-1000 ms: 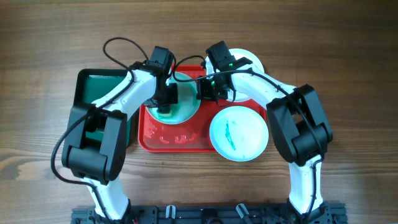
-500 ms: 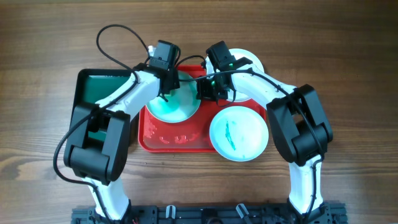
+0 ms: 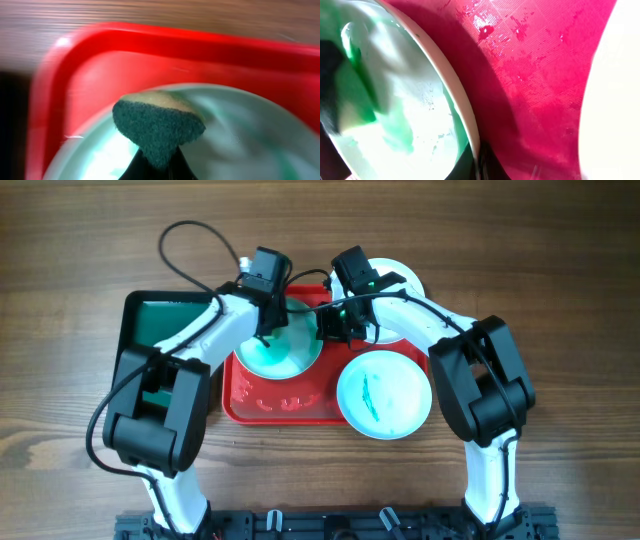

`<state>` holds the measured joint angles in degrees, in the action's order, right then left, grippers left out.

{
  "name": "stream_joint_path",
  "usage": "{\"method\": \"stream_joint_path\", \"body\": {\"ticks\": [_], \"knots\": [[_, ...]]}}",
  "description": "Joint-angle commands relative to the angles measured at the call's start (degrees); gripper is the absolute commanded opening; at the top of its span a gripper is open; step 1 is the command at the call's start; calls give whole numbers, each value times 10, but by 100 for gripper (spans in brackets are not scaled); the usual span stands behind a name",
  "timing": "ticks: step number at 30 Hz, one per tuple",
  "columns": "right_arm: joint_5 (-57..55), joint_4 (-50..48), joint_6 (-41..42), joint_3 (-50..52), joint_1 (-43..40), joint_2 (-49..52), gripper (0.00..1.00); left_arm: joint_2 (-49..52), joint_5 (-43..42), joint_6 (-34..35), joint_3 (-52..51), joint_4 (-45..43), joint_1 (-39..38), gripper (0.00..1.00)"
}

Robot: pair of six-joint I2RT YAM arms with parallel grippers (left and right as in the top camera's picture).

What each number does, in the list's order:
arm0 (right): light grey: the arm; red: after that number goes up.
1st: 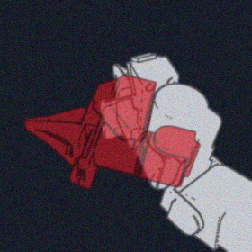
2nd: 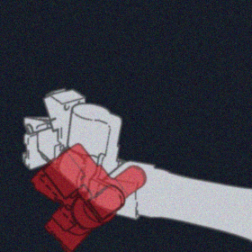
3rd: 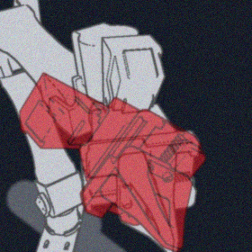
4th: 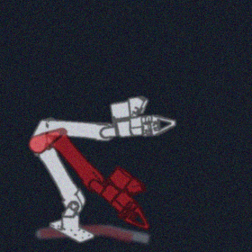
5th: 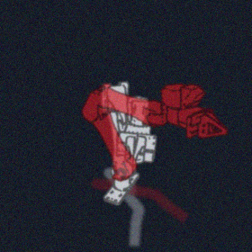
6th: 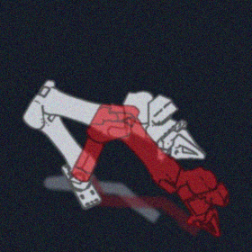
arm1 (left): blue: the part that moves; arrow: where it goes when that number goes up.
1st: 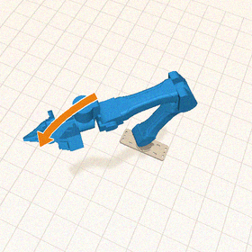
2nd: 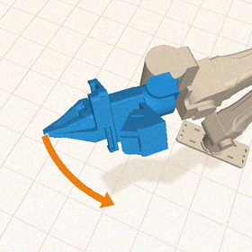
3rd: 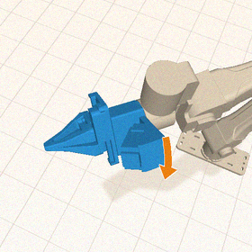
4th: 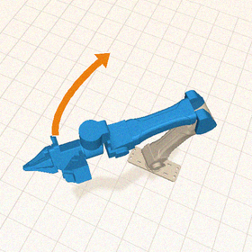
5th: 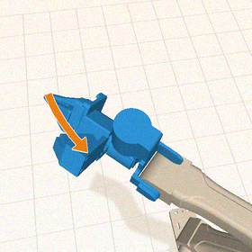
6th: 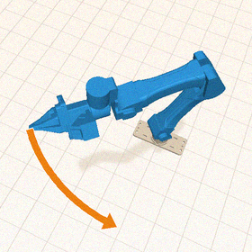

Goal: Clean dirty plates on tray and stack at the side
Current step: 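Scrub the plate face with the sponge in the left gripper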

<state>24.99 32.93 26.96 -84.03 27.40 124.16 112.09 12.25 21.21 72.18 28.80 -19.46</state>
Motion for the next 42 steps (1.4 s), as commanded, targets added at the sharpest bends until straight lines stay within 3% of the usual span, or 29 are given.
{"method": "stream_joint_path", "body": {"ticks": [1, 4, 7, 9, 13, 16, 20, 23, 25, 30, 31, 34, 37, 42], "knots": [[-30, 5, -9, 20, 4, 11, 4, 7, 80, 84, -1, 28, 27, 4], [-30, 5, -9, 20, 4, 11, 4, 7, -35, 43, -1, 75, 28, 4], [-26, 5, -9, 20, 4, 11, 4, 7, -237, -89, -1, 92, 20, 4], [-14, 8, -11, 20, 4, 11, 4, 7, -228, -89, -1, 76, 16, 4], [17, 24, -15, 20, 4, 11, 4, 7, -139, -37, -1, 17, 16, 4], [17, 33, -17, 21, 4, 11, 4, 12, -66, -36, -1, -17, 16, 4], [16, 31, -17, 21, 4, 11, 4, 25, 4, -12, -1, 33, 16, 4], [16, 29, -17, 21, 4, 11, 4, 27, 5, -1, -1, 92, 16, 4], [16, 29, -18, 21, 4, 11, 4, 27, -33, -8, -1, 119, 16, 4], [16, 29, -19, 21, 4, 11, 5, 27, -328, -167, -1, 109, 16, 4], [16, 30, -19, 21, 4, 11, 4, 27, -337, -167, -1, 96, 16, 4], [16, 30, -20, 21, 4, 11, 4, 27, -327, -162, -1, 75, 18, 4], [17, 31, -22, 21, 4, 11, 4, 27, -248, -126, -1, 75, 27, 4], [17, 31, -22, 21, 4, 11, 4, 30, -59, 26, -1, 112, 52, 4]]}}
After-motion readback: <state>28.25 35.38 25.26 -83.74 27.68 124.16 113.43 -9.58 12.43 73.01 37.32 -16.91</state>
